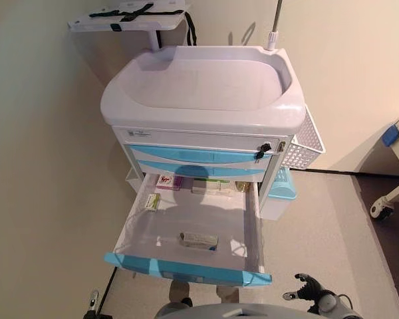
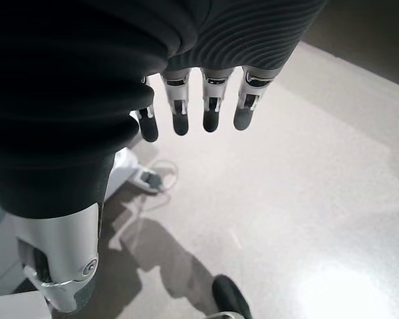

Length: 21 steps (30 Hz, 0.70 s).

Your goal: Open the drawer and pick up the medicine

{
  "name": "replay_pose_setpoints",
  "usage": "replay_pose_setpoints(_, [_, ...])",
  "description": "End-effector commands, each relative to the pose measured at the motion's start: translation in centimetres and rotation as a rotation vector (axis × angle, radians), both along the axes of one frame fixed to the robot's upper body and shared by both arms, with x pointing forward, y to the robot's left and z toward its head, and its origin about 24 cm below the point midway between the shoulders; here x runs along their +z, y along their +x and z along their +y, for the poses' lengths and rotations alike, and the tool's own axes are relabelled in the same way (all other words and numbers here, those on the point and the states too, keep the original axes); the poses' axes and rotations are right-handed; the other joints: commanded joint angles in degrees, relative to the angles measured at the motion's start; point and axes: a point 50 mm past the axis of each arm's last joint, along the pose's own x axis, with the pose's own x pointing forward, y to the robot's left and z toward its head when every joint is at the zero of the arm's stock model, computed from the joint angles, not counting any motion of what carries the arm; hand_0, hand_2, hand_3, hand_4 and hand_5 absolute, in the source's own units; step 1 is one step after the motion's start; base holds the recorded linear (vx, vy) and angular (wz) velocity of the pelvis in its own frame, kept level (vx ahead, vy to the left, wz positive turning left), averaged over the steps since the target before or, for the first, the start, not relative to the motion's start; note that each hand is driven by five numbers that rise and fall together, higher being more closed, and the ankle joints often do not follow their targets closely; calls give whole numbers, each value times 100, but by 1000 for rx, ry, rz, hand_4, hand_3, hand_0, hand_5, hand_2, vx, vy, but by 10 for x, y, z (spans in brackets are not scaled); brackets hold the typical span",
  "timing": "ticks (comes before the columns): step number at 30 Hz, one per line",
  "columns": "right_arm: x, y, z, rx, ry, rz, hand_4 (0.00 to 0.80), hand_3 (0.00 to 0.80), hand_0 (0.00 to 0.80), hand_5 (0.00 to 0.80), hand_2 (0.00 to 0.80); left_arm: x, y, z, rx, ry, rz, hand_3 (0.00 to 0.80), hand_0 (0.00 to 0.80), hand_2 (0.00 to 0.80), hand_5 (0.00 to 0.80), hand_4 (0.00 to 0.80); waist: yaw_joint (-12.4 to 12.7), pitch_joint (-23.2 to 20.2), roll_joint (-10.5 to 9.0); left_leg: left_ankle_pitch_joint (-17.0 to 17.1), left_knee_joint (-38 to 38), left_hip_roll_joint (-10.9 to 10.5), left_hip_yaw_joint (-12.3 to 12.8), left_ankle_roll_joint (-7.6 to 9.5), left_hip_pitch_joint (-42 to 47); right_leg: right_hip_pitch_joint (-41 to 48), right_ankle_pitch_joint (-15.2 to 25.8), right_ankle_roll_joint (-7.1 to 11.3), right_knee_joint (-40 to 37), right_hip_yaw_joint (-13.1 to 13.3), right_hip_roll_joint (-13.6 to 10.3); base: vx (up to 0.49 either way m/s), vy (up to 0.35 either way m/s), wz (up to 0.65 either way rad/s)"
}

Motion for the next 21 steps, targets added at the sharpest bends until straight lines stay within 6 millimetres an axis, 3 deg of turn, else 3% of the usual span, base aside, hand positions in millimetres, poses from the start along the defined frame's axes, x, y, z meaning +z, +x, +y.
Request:
replay_pose_setpoints(1, [3, 15, 2, 27, 3, -29, 0, 0, 0, 0, 0, 6, 5, 17, -58, 55, -11, 0, 0, 0, 0, 0, -103, 74, -193, -68, -70, -515, 211, 501, 33, 525, 715, 493, -771, 342, -109, 20, 13, -4])
replay_pose_setpoints(9, [2, 14, 5, 12, 22, -31, 0, 0, 0, 0, 0, 5, -3, 18, -195, 66, 81, 0, 0, 0, 0, 0, -115, 27, -206, -14, -246, -504, 251, 504, 72, 568, 830, 530, -1002, 403, -81, 17, 14, -8])
replay_pose_setpoints(11, [2, 14, 4, -24, 28, -43, 0, 0, 0, 0, 0, 3, -5, 17, -373, 81, 173, 0, 0, 0, 0, 0, -129, 4, -194, 46, -349, -486, 274, 496, 54, 545, 931, 550, -1129, 413, -78, -2, 10, -4])
replay_pose_setpoints(15, [2, 14, 3, -46, 29, -52, 0, 0, 0, 0, 0, 1, -6, 12, -483, 79, 224, 0, 0, 0, 0, 0, -135, -7, -180, 98, -422, -483, 291, 490, 39, 524, 991, 566, -1198, 430, -70, 3, 9, 0])
replay_pose_setpoints(16, [3, 12, -1, -107, 32, -72, 0, 0, 0, 0, 0, -3, -8, 2, -631, 59, 288, 0, 0, 0, 0, 0, -188, -30, -157, 149, -515, -492, 331, 483, 41, 503, 1087, 595, -1294, 467, -68, 11, 36, -1])
replay_pose_setpoints(18, [3, 11, -2, -123, 33, -77, 0, 0, 0, 0, 0, -4, -7, 1, -662, 62, 300, 0, 0, 0, 0, 0, -200, -36, -155, 160, -536, -495, 345, 479, 39, 506, 1115, 606, -1336, 478, -66, 5, 18, 0])
replay_pose_setpoints(21, [7, 10, -14, -192, 16, -104, 0, 0, 0, 0, 0, -7, -5, -9, -847, 62, 364, 0, 0, 0, 0, 0, -267, -51, -143, 163, -587, -503, 444, 475, 12, 454, 1235, 659, -1449, 565, -74, -9, 29, -5])
